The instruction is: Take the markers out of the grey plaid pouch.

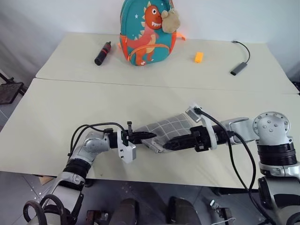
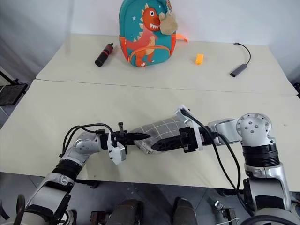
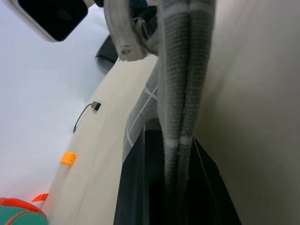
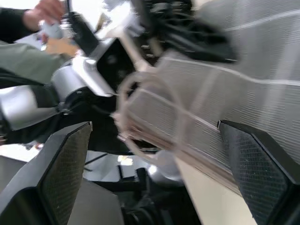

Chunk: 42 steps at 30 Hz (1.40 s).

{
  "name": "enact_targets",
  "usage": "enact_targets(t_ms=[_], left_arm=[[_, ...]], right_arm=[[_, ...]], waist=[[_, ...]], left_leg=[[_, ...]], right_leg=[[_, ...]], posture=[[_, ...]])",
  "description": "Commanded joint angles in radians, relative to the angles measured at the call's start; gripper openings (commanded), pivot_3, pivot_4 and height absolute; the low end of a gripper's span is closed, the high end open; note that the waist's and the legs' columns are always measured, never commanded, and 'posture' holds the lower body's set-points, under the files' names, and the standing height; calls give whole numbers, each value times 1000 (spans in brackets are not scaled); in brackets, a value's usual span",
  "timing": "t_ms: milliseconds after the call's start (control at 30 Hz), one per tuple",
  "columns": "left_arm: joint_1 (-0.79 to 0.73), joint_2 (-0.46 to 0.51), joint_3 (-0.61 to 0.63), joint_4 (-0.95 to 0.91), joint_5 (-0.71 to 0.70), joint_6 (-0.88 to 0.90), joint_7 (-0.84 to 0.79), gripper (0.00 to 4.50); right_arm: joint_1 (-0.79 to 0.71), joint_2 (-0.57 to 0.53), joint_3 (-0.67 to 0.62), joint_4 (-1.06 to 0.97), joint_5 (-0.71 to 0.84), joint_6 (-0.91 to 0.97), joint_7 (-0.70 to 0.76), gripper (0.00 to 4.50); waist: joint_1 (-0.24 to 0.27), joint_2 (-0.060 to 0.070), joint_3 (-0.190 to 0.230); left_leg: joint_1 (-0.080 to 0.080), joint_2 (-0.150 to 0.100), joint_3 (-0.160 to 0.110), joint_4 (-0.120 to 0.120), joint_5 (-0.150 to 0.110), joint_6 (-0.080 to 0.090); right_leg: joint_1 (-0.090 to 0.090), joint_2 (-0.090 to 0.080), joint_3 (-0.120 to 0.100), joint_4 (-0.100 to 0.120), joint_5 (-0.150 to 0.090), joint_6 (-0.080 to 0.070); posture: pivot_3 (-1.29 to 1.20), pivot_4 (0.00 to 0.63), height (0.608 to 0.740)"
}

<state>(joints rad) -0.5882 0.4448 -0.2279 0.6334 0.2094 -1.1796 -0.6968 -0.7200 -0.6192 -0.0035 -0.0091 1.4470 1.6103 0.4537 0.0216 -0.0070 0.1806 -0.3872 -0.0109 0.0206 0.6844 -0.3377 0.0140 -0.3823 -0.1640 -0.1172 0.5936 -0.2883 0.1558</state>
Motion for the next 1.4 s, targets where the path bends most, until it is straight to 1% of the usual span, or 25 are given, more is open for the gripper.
enact_targets(t_ms=[33, 167, 300, 500, 600, 733, 833, 900, 967, 1067, 1167, 1267, 1400], left_arm=[[-10, 12, -17, -28, 5, 7, 29, 0], [-7, 22, -28, -37, 7, 13, 43, 0], [-1, 28, -41, -55, 0, 19, 49, 0], [2, 38, -49, -65, -7, 30, 54, 0], [9, 44, -50, -74, -10, 38, 59, 0], [14, 49, -51, -83, -13, 46, 65, 0], [17, 52, -51, -88, -15, 54, 68, 0], [19, 54, -50, -91, -16, 58, 69, 0], [20, 56, -47, -92, -20, 64, 71, 0], [21, 56, -45, -95, -26, 73, 71, 0], [17, 54, -46, -95, -29, 77, 71, 0], [14, 53, -46, -96, -34, 82, 69, 0], [12, 53, -47, -96, -39, 87, 67, 0]], right_arm=[[9, 5, 6, -30, 103, 4, -55, 4475], [39, 21, 35, -29, 184, -8, -124, 4475], [62, 25, 79, -34, 271, -58, -190, 4475], [57, 31, 113, -11, 331, -141, -273, 4475], [67, 26, 116, -34, 318, -157, -262, 3893], [74, 29, 119, -112, 202, -179, -209, 2614], [80, 25, 131, -207, 51, -240, -102, 1600], [82, 16, 144, -259, -52, -295, -28, 1600], [76, -26, 192, -317, -178, -352, 68, 1600], [81, -56, 233, -349, -288, -408, 165, 1600], [91, -58, 252, -374, -360, -457, 230, 1600], [94, -76, 288, -395, -464, -513, 286, 1600], [92, -44, 280, -386, -508, -520, 286, 1600]], waist=[[1, 0, 0], [-1, 0, 0], [-1, 0, 0], [-1, 0, 0], [-1, 0, 0], [-1, 0, 0], [-1, 0, 0], [-1, 0, 0], [-1, 0, 0], [-1, 0, 0], [-1, 0, 0], [-1, 0, 0], [-1, 0, 0]], left_leg=[[0, 0, 0, 0, 0, 0], [0, 0, 0, 0, 0, 0], [0, 0, 0, 0, 0, 0], [0, 0, 0, 0, 0, 0], [0, 0, 0, 0, 0, 0], [0, 1, 0, 0, 0, 0], [0, 0, 0, 0, 0, 0], [0, 0, 1, 0, 0, 0], [0, 0, 1, 0, 0, 0], [0, 0, 1, 0, 0, 0], [0, 0, 1, 0, 0, 0], [0, 0, 1, 0, 0, 0], [0, 0, 1, 0, 0, 0]], right_leg=[[0, 0, 0, 0, 0, 0], [0, 0, 0, 0, 0, 0], [0, 0, 0, 0, 0, 0], [0, 0, -1, 0, 0, 0], [0, 0, -1, 0, 0, 0], [0, 0, -1, 0, 0, 0], [0, 0, 0, 0, 0, 0], [0, 0, 0, 0, 0, 0], [0, 0, 0, 0, 0, 0], [-1, 0, 0, 0, 0, 0], [-1, 0, 0, 0, 0, 0], [-1, 0, 0, 0, 0, 0], [-1, 0, 0, 0, 0, 0]], posture=[[0, 150, 740], [0, 150, 740], [0, 150, 740], [0, 150, 740], [0, 150, 740], [0, 150, 740], [0, 150, 740], [0, 150, 740], [0, 150, 740], [0, 150, 740], [0, 150, 740], [0, 150, 740], [0, 150, 740]])
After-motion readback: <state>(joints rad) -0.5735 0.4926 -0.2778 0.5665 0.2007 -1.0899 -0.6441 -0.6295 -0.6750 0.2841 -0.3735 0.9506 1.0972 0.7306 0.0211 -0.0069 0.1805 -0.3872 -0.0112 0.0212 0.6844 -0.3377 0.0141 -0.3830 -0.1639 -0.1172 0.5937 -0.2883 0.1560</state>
